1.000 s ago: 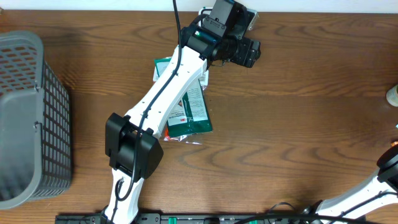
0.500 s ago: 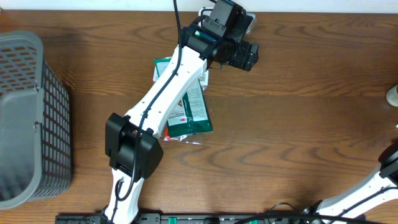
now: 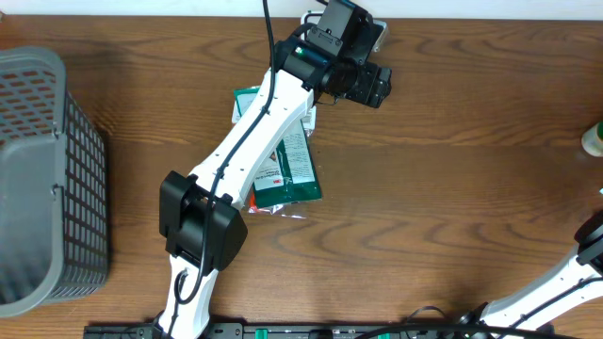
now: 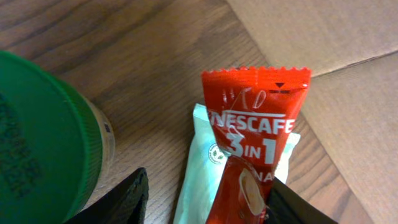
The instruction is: Scan the item barcode
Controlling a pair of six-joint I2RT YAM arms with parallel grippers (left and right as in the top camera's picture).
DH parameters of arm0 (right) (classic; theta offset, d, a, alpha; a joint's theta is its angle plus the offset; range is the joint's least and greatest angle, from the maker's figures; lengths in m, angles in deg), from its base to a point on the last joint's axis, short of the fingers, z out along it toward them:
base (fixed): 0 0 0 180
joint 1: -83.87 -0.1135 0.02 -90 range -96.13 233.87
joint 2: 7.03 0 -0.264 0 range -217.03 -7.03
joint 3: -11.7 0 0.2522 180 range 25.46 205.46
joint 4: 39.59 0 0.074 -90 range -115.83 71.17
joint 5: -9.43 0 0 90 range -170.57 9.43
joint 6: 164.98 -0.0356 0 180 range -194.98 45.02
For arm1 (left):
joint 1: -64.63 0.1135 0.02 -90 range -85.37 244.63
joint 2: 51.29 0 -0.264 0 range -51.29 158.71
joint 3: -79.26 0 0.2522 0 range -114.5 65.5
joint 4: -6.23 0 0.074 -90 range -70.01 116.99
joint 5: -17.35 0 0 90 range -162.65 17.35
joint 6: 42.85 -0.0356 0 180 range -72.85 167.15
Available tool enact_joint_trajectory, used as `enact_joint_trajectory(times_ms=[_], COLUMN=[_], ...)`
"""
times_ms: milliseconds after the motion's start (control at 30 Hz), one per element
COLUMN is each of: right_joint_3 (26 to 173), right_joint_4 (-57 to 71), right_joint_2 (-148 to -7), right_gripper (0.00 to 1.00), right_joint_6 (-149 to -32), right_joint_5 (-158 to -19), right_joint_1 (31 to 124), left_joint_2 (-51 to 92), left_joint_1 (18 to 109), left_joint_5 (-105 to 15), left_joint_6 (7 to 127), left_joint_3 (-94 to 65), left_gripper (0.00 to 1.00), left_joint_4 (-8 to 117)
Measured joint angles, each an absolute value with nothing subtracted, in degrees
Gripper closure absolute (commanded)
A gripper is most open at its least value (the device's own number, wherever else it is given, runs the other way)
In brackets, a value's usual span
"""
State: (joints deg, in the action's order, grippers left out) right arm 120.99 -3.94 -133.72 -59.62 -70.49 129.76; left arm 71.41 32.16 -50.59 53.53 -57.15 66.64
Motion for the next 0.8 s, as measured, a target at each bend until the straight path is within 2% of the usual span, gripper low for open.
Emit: enact_joint_trajectory(times_ms=[67,100,133,167,233,267,300,333,400,433,533,800], right_joint_3=[121.0,121.0,121.0,121.0,121.0,121.0,121.0,121.0,121.0,121.0,121.0,120.0], right_joint_4=[-3.5,-3.3,-3.0,-2.7,-1.9,-1.4,-0.9,-0.6,-0.2,-0.1,1.0,3.3], right_joint_2=[-133.7,-133.7,-133.7,-133.7,-133.7,-133.7,-133.7,-133.7,-133.7,-133.7,-133.7,-133.7], right_gripper=[0.38,0.44,0.65,0.80,0.87,0.81,0.61,0.58,0.64,0.64,0.51,0.48], right_joint_6=[-59.7,-59.7,-59.6,-59.4,-59.8,-60.1,-60.7,-61.4,-61.6,-61.9,-63.0,-63.3], right_joint_5=[-70.6,-70.6,-70.7,-70.8,-70.7,-70.8,-70.8,-70.8,-70.9,-70.9,-70.9,-70.9], right_joint_1=[129.8,129.8,129.8,129.8,129.8,129.8,129.8,129.8,129.8,129.8,129.8,129.8], left_joint_2=[71.4,71.4,71.4,71.4,71.4,71.4,71.4,71.4,71.4,71.4,71.4,71.4], left_joint_1=[32.2,32.2,32.2,32.2,32.2,32.2,32.2,32.2,32.2,32.2,32.2,32.2], left_joint_5=[-50.6,-50.6,-50.6,-50.6,-50.6,-50.6,-50.6,-50.6,-50.6,-50.6,-50.6,-50.6], left_joint_6=[53.5,53.5,53.5,53.5,53.5,53.5,53.5,53.5,53.5,53.5,53.5,53.5], left_joint_3=[-57.2,-57.2,-57.2,-57.2,-57.2,-57.2,-57.2,-57.2,-57.2,-57.2,-57.2,-57.2], left_gripper=[0.23,0.22,0.22,0.22,0.22,0.22,0.22,0.22,0.22,0.22,0.22,0.22], left_joint_4=[66.6,66.6,66.6,66.7,66.7,66.7,66.7,66.7,66.7,66.7,66.7,66.8])
